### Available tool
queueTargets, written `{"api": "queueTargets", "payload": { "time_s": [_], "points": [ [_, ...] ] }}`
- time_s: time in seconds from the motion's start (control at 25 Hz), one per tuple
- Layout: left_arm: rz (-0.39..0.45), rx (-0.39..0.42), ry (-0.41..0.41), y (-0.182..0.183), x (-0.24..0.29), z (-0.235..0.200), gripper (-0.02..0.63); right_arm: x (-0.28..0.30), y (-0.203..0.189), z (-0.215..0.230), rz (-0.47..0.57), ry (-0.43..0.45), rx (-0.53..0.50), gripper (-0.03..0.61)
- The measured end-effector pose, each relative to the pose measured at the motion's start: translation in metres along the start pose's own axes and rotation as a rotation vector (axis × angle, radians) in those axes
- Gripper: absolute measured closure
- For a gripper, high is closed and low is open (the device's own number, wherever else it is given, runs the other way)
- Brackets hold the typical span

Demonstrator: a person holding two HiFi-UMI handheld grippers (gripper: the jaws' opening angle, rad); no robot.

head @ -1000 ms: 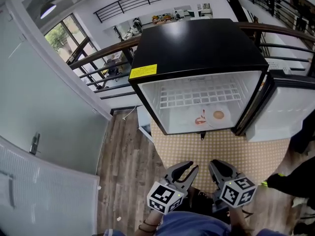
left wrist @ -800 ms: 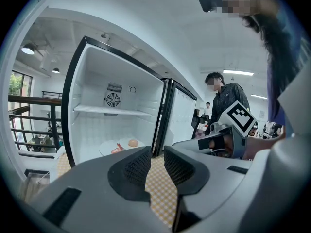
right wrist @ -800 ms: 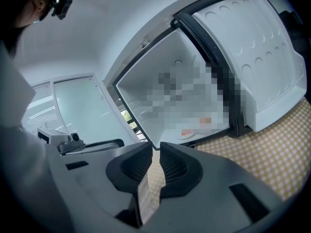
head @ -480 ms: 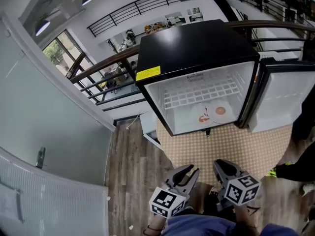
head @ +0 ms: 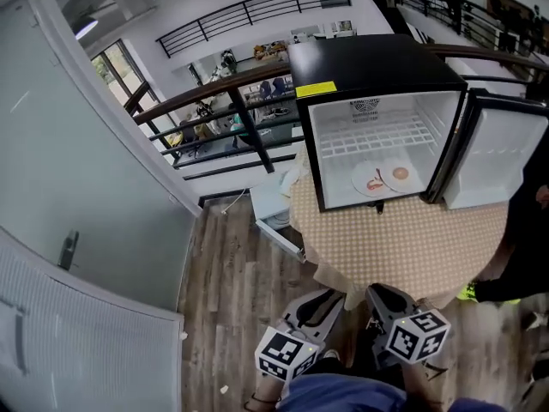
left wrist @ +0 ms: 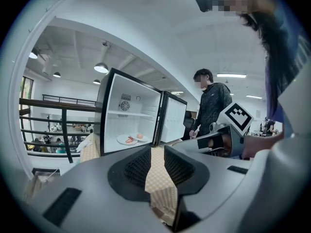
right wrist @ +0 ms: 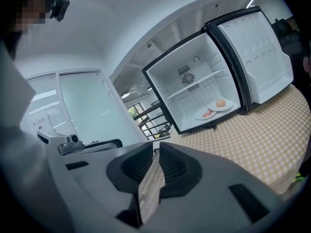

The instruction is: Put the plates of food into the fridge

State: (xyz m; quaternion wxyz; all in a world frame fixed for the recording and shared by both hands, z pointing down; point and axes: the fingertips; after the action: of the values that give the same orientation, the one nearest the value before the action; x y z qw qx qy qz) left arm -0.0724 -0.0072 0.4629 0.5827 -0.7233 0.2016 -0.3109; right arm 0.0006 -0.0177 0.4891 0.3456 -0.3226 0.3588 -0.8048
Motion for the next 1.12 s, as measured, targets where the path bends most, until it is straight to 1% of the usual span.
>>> {"api": "queueTargets", "payload": {
  "time_s": [0.16,0.28,0.4,0.64,0.76,0.88,1.0,1.12],
  "points": [
    [-0.003,-0.028,-0.023,-0.019,-0.037,0.01,0.52,-0.02,-0.034,-0.029,-0.007,-0.017,-0.003,0.525],
    [0.009,-0.046,-0.043,-0.026,-0.054,0.017,0.52,-0.034,-0.05,-0.041,-0.01,-0.036,-0.007,0.526],
    [0.026,-0.052,-0.064,-0.025,-0.066,0.027,0.52,-0.052,-0.057,-0.049,0.0,-0.06,-0.012,0.528],
    [0.046,-0.053,-0.08,-0.021,-0.075,0.051,0.52,-0.081,-0.059,-0.044,0.019,-0.09,0.0,0.528],
    [0.049,-0.046,-0.07,-0.021,-0.076,0.063,0.52,-0.091,-0.057,-0.041,0.022,-0.084,0.002,0.528],
    [0.049,-0.05,-0.041,-0.023,-0.078,0.076,0.52,-0.103,-0.061,-0.039,0.007,-0.06,0.003,0.528],
    [0.051,-0.059,-0.015,-0.026,-0.076,0.095,0.52,-0.121,-0.069,-0.034,-0.014,-0.029,-0.009,0.528],
    [0.054,-0.068,0.007,-0.031,-0.073,0.116,0.52,-0.144,-0.076,-0.025,-0.033,-0.016,-0.023,0.528]
  ]
}}
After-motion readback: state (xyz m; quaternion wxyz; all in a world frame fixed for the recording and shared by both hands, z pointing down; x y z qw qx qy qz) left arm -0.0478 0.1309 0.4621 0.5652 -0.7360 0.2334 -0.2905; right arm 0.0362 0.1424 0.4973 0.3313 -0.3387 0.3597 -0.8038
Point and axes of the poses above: the fingertips, and each gripper's own axes: x forward along the fingers, z to its right, y out of its top, and after that the axes turned 4 degrees about z, right-handed
